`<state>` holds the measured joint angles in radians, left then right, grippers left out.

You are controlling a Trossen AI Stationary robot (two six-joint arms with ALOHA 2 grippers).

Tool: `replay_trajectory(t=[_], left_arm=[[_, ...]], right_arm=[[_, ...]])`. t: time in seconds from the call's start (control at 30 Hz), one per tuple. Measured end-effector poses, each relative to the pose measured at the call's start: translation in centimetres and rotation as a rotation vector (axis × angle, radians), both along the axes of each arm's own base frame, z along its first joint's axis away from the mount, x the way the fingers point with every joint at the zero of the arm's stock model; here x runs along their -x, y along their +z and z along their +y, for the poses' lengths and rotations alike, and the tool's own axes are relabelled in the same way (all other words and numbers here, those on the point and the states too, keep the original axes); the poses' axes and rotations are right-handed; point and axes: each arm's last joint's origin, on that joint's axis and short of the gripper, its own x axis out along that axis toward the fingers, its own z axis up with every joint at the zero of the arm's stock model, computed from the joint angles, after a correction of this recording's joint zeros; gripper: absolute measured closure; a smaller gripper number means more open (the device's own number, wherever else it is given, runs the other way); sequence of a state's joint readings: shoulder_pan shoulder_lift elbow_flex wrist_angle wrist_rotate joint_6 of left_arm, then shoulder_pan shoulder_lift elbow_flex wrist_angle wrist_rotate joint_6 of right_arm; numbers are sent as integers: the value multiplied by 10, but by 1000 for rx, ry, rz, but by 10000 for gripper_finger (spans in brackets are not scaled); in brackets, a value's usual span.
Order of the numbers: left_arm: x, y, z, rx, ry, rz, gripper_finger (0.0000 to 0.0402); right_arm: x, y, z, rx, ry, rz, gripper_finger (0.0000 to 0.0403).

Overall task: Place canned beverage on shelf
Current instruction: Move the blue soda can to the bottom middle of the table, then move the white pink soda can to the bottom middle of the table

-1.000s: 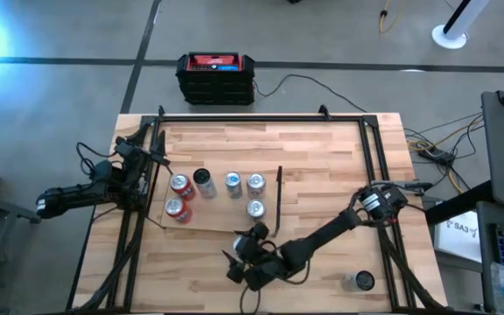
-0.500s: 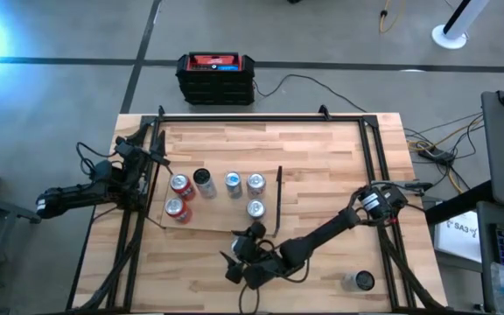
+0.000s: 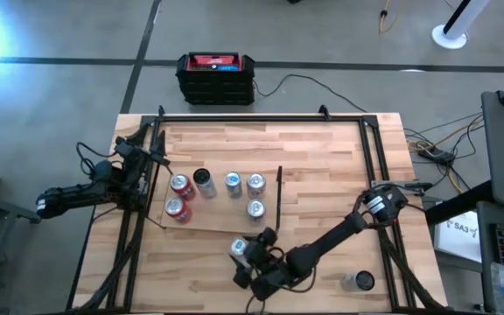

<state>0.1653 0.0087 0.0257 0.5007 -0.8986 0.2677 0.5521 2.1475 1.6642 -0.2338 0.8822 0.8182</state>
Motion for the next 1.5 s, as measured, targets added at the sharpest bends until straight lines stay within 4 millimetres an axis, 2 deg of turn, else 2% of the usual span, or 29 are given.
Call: replay_trajectory(t=[0.17, 0.33, 0.43, 0.57, 0.73, 0.93, 1.13, 1.3, 1.5], left_arm=[[0, 0, 0, 0, 0, 1, 91], [0, 0, 0, 0, 0, 0, 91], [0, 0, 0, 0, 0, 0, 91], [0, 0, 0, 0, 0, 0, 91], [0, 0, 0, 0, 0, 1, 91], [0, 0, 0, 0, 0, 1, 91], [0, 0, 0, 0, 0, 0, 91], [0, 0, 0, 0, 0, 1, 91], [0, 0, 0, 0, 0, 1, 91]], right_arm=[[14, 8, 11, -34, 9, 16, 79], [26, 7, 21, -116, 32, 68, 79], [37, 6, 23, -202, -54, 71, 79], [55, 8, 18, -362, -256, 70, 79], [80, 29, 6, -595, -455, 208, 79], [107, 77, -15, -882, -603, 465, 78], [136, 109, -27, -1019, -752, 618, 78], [163, 124, -21, -1081, -855, 774, 78], [203, 143, -3, -1125, -980, 658, 78]])
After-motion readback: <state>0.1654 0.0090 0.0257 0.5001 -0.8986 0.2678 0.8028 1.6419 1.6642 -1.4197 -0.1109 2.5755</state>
